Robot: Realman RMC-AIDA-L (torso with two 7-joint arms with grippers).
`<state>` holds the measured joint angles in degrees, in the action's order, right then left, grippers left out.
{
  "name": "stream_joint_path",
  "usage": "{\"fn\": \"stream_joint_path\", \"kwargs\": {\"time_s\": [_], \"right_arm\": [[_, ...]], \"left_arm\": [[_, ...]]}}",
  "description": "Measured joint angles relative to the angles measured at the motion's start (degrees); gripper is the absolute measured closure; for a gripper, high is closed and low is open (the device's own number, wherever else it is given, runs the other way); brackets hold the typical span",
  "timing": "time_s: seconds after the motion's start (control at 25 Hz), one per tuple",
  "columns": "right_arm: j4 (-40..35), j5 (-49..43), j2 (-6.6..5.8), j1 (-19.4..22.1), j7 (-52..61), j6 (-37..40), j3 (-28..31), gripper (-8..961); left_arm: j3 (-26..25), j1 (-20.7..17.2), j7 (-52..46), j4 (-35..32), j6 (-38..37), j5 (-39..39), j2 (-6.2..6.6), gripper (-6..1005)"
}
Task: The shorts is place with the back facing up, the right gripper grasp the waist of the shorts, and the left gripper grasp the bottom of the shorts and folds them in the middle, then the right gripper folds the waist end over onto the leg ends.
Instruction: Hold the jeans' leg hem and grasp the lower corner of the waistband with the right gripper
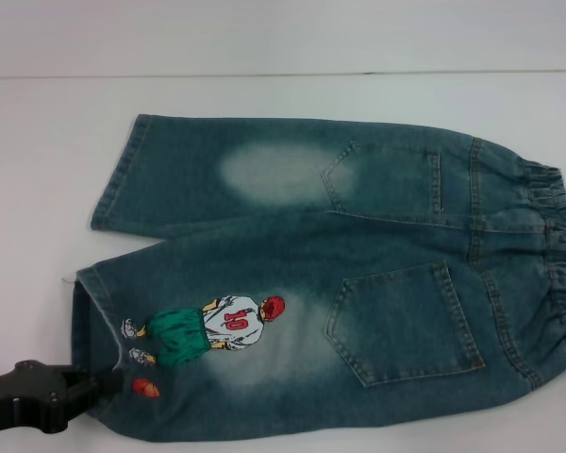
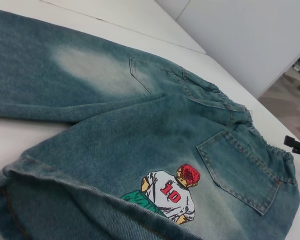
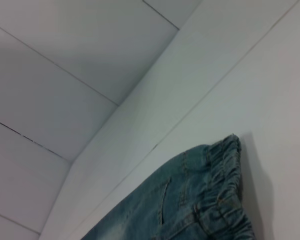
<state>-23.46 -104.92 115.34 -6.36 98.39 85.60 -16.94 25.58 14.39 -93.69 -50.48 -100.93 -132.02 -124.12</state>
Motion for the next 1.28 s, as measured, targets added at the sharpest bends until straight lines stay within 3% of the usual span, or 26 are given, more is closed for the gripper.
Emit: {"fn": "stream_joint_path", "kwargs": {"time_s": [1.28], "right_arm": [[-0.14,-8.91,-0.29,-4.06,3.72,-0.19,0.00,73]], "left_arm": [[0.00,0.40,-0.34,0.12,0.22,0.13,0.09,952]]}}
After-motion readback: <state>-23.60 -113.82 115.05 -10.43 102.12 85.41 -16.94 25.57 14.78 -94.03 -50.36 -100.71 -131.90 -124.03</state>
